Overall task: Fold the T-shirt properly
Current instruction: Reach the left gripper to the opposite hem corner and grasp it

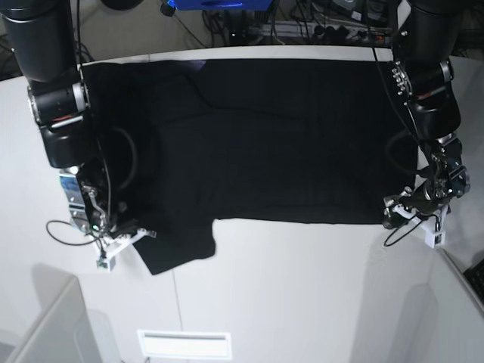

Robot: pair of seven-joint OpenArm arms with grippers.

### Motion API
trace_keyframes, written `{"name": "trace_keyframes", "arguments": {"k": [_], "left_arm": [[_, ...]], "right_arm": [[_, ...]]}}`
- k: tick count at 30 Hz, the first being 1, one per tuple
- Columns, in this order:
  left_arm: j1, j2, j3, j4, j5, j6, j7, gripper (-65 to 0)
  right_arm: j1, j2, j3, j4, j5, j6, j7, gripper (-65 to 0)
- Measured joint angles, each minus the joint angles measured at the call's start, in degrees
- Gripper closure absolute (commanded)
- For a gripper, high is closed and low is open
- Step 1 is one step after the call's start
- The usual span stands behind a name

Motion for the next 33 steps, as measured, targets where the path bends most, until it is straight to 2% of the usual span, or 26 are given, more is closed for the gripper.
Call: {"name": "trace_keyframes", "arguments": {"k": [5, 13, 14, 16, 20, 24, 31, 33], "left_arm": [[-2.95, -0.22, 0.02, -4.81, -0.02, 0.59, -1.68, -57.9], [-2.8, -0.07, 0.02, -5.14, -0.28, 0.39, -2.34, -56.8], [-2.78, -0.09, 0.02, -5.16, -0.26, 0.39, -2.34, -54.6], [-2.05, -0.07, 0.02, -4.76, -0.57, 0.42, -2.91, -45.1], [-1.25, 0.04, 0.0, -4.98, -0.61, 0.59, -3.65, -20.7], [-1.2, 0.79, 0.02, -5.01, -0.94, 0.46, -3.63, -0.7], [3.5, 2.38, 0.02, 2.36, -1.31, 0.26, -3.08, 0.0], [4.68, 2.71, 0.13, 4.92, -0.96, 0.39, -1.66, 0.0]], "right_arm": [[0.0, -0.02, -0.02, 0.02, 0.02, 0.0, 0.02, 0.0], [0.0, -0.02, -0.02, 0.02, 0.0, -0.02, 0.02, 0.0], [0.0, 0.0, -0.02, 0.02, 0.0, -0.02, 0.02, 0.0], [0.0, 0.0, -0.02, 0.02, 0.0, -0.02, 0.02, 0.0], [-0.02, 0.0, -0.02, 0.02, 0.0, -0.02, 0.04, 0.0], [-0.35, 0.0, 0.0, 0.11, 0.0, -0.02, 0.42, 0.0], [-1.79, 0.17, 0.0, 0.79, 0.02, 0.0, 3.65, 0.0], [-2.16, 0.22, 0.0, 1.97, -0.04, -0.02, 2.99, 0.0]]}}
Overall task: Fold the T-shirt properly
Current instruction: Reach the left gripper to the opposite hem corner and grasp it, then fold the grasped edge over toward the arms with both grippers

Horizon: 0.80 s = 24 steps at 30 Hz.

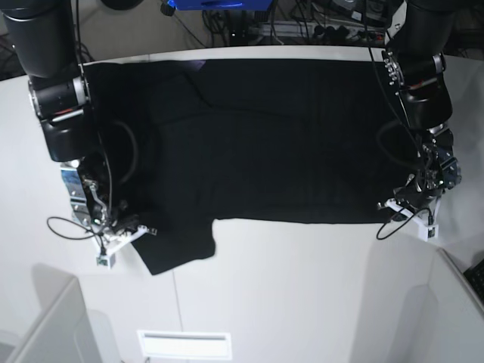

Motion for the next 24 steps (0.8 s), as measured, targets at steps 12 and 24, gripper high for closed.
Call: {"name": "trace_keyframes", "arguments": {"k": [12, 24], "left_arm": [[5.03, 0.2, 0.0, 16.55, 0.85, -0.02, 8.31, 0.0], [12.79, 0.26, -0.46, 26.6, 0.81, -0.04, 8.85, 0.0]], "right_arm": [[-4.9, 3.34, 0.09, 13.57, 0.2, -5.95, -1.68, 0.0], [-10.99, 5.22, 3.65, 23.8, 0.26, -6.29, -1.99, 0.0]]}}
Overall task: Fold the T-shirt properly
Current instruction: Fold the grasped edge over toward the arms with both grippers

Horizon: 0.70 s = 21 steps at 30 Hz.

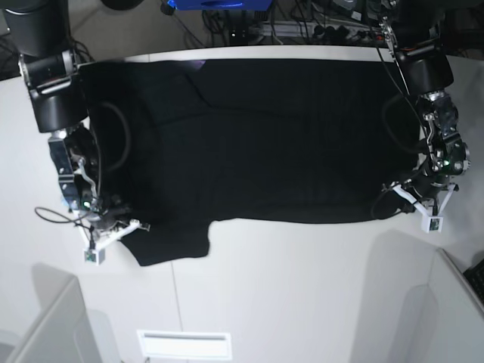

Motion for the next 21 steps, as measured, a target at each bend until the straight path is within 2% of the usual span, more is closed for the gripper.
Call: {"name": "trace_keyframes", "arguments": {"k": [4, 7, 10, 14, 16, 21], "left_arm": [[3.45, -0.13, -0.2, 4.15, -2.47, 0.07, 0.17, 0.0], [4.72, -0.11, -0.15, 6.03, -7.13, -0.15, -0.11, 0.0], [6.47, -0.24, -0.07, 7.52, -9.2, -0.17, -0.15, 0.0], [7.02, -0.55, -0.98, 8.76, -11.23, -0.13, 4.92, 0.0], [6.86, -0.35, -2.73, 10.91, -13.31, -0.13, 6.34, 0.0], [6.45, -0.7, -3.43, 16.68, -13.66, -0.13, 8.04, 0.0]], "right_arm": [[-5.42, -0.35, 6.69, 3.89, 0.0, -0.04, -2.43, 0.0], [-7.08, -0.13, 8.66, 6.95, -0.15, -0.28, -3.76, 0.0], [-8.94, -0.42, 10.21, 10.47, -0.2, -0.35, -3.61, 0.0], [-12.24, -0.48, 12.9, 13.14, -0.09, -0.24, -4.02, 0.0], [-13.25, -0.48, 13.84, 14.19, -0.24, -0.39, -4.15, 0.0], [-14.97, -0.59, 14.53, 17.9, 0.0, -0.37, -3.89, 0.0]]}}
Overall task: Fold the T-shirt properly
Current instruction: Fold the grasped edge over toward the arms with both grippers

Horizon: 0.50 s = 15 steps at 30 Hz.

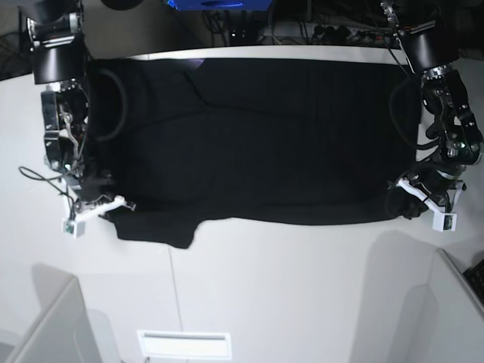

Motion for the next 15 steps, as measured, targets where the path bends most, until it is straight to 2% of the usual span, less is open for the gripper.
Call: {"name": "trace_keyframes", "arguments": {"k": [6, 15], "left_arm": [[0.61, -0.02, -0.11, 1.64, 0.2, -0.02, 4.02, 0.0], [3.72, -3.13, -1.81, 6.84, -0.52, -0.42, 6.14, 0.0]], "right_arm": [[-4.76, 0.0, 3.67, 6.49, -0.04, -0.07, -1.88, 0.0], [-8.92, -3.1, 13.33, 16.11, -0.07, -0.02, -12.94, 0.0]]}}
